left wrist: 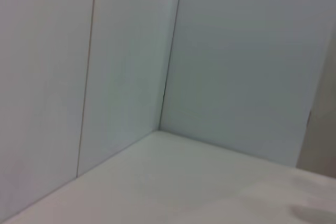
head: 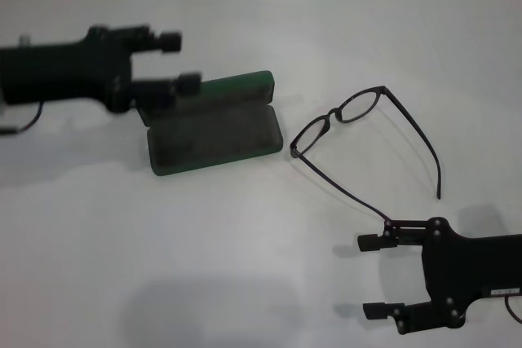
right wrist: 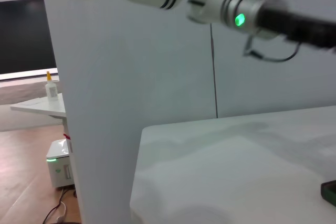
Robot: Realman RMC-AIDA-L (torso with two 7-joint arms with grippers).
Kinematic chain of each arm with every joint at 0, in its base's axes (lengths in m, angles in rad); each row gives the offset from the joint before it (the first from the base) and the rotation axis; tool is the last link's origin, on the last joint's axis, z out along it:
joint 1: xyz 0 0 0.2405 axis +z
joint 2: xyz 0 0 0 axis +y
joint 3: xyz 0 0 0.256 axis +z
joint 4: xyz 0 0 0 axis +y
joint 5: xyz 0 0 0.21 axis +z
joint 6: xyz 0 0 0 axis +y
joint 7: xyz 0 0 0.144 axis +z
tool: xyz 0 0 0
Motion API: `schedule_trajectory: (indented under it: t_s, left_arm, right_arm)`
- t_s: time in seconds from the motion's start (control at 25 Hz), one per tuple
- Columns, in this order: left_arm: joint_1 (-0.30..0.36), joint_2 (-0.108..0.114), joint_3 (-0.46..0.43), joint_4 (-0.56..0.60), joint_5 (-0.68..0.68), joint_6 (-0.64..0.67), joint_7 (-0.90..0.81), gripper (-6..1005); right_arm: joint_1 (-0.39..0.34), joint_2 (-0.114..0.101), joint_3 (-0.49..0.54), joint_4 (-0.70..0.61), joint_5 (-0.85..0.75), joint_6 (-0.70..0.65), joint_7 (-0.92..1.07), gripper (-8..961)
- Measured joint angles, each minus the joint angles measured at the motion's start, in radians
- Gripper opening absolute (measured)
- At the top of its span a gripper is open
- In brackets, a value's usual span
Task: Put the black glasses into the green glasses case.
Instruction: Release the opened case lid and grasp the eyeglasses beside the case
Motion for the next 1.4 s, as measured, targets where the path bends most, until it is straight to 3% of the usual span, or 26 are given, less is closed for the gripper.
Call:
schedule_trajectory:
  t_s: [0.36,0.6,0.84,1.16,1.28,1.4]
  left_arm:
    - [0.222,-0.042,0.000,0.040,0.011,-0.002,0.183,757]
    - [0.321,-0.090,-0.001,0.063,0.074,-0.006,0.311,757]
    - [0.345,-0.126,-0.001,0.046,0.148,-0.039,0.356,757]
    - [0.339,-0.126,-0.001,0.042,0.137,-0.018,0.366,757]
    - [0.338,-0.125,-0.001,0.042,0.137,-0.004,0.366,757]
    - [0.339,-0.126,-0.001,0.042,0.143,0.004,0.365,757]
  right_arm:
    - [-0.014,-0.005,0.015,-0.005,0.008,-0.001,0.000,693]
    - [-0.015,-0.010,0.017,0.001,0.010,0.013,0.000,690]
    - [-0.016,-0.010,0.041,0.002,0.006,0.032,-0.002,687]
    - [-0.018,-0.013,0.086,-0.036,0.007,0.068,0.041,682]
    - [-0.024,-0.014,0.119,-0.149,-0.007,0.086,0.168,681]
    - [-0.005,-0.030,0.121,-0.289,-0.043,0.134,0.344,679]
